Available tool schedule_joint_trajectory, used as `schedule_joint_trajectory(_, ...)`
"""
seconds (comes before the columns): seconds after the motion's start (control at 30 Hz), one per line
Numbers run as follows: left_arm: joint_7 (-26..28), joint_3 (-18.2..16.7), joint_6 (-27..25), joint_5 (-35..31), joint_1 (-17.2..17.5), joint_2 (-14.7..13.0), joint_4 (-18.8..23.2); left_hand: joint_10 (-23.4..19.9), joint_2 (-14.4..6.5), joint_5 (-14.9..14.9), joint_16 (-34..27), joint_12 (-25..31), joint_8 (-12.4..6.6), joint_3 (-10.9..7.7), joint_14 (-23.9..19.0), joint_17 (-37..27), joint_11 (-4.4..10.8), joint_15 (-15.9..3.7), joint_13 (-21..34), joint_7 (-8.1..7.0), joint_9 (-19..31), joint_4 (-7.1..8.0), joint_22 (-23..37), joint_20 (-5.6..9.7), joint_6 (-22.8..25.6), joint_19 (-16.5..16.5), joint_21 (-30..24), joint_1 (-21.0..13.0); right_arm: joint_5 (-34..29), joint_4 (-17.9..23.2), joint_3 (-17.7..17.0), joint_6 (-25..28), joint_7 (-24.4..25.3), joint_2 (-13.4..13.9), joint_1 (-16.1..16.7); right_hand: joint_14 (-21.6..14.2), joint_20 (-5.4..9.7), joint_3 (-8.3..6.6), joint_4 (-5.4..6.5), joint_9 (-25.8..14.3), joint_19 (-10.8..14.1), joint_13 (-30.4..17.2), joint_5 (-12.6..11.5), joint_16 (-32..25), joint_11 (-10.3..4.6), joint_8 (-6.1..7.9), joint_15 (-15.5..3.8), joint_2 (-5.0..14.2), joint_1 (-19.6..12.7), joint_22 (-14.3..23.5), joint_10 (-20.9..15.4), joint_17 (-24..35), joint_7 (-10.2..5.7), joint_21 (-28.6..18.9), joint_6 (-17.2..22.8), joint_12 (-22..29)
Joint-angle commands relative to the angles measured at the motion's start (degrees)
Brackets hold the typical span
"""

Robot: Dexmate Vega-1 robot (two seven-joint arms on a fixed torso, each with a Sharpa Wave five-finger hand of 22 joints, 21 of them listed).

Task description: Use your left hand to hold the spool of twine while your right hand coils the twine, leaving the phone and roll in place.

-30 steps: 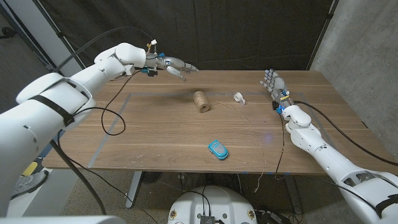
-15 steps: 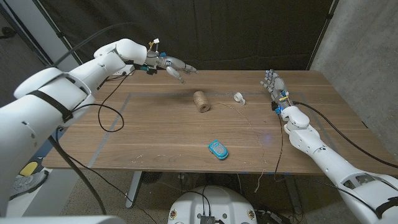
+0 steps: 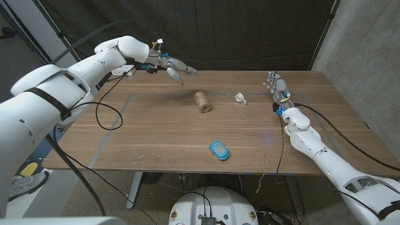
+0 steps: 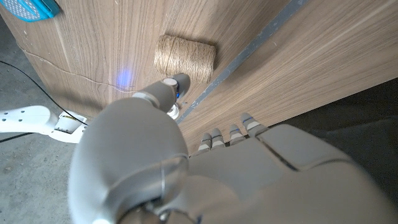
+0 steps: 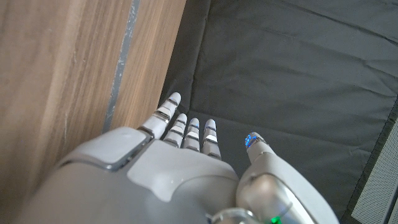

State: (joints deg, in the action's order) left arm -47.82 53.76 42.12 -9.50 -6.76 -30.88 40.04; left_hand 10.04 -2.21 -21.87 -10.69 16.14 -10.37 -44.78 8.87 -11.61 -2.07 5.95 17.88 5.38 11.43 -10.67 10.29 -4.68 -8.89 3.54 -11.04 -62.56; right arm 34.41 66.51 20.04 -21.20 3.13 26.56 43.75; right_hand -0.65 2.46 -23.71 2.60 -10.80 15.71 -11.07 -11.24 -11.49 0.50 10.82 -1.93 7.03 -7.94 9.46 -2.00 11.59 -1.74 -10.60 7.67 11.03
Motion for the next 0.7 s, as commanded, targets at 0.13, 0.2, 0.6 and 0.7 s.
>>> schedule_joint_trajectory(0.13, 2.28, 3.33, 4.35, -5.48, -3.38, 2.13, -3.37, 3.24, -0.11, 0.43, 0.09, 0.59, -0.05, 0.48, 1.04, -0.21, -0.68, 0.15, 0.43, 0.12, 0.27, -0.03, 0.12, -0.13, -1.26, 0.86, 0.25, -1.33, -0.03, -0.2, -0.12, -0.21, 1.65, -1.1, 0.18, 0.21, 0.81, -0.14, -0.37, -0.11, -0.27, -0.2, 0.24, -0.54, 0.35, 0.38, 0.09, 1.05, -0.72, 0.32, -0.14, 0.32, 0.03, -0.39, 0.23, 0.27)
schedule_joint_trajectory(0.2, 2.94, 3.99, 5.28, -6.22, -3.99, 2.79, -4.8, 3.51, -0.15, 0.52, 0.07, 0.67, -0.05, 0.57, 1.29, -0.26, -0.92, 0.28, 0.56, 0.55, 0.29, 0.0, 0.14, -0.16, -1.68, 1.19, 0.28, -1.7, -0.03, -0.24, -0.12, -0.15, 1.71, -1.13, 0.18, 0.2, 0.78, -0.11, -0.4, -0.12, -0.31, -0.2, 0.25, -0.55, 0.45, 0.37, 0.16, 1.05, -0.73, 0.32, -0.1, 0.33, 0.05, -0.38, 0.2, 0.27)
schedule_joint_trajectory(0.6, 7.3, 8.71, 8.94, -9.27, -7.54, 6.68, -12.86, 4.4, -0.47, 0.88, -0.11, 1.23, -0.23, 0.95, 2.34, -0.55, -1.64, 1.22, 1.23, 1.55, 0.37, 0.13, 0.25, -0.89, -3.11, 2.74, 0.33, -3.36, 0.06, -0.78, -0.44, -0.48, 2.4, -1.41, 0.25, 0.26, 0.71, -0.01, -0.44, -0.13, -0.39, -0.21, 0.3, -0.6, 0.64, 0.33, 0.09, 1.07, -0.7, 0.32, 0.12, 0.39, 0.13, -0.36, 0.1, 0.21)
schedule_joint_trajectory(0.7, 8.67, 9.99, 9.18, -10.12, -7.99, 7.28, -13.81, 4.64, -0.56, 0.9, -0.12, 1.28, -0.2, 0.98, 2.53, -0.6, -1.7, 1.27, 1.33, 1.69, 0.38, 0.15, 0.27, -0.95, -3.43, 3.0, 0.35, -3.62, 0.16, -1.14, -0.49, -0.67, 2.38, -1.57, 0.16, 0.24, 0.71, 0.0, -0.47, -0.13, -0.4, -0.21, 0.3, -0.61, 0.75, 0.31, 0.05, 1.08, -0.72, 0.32, 0.17, 0.39, 0.15, -0.36, 0.05, 0.2)
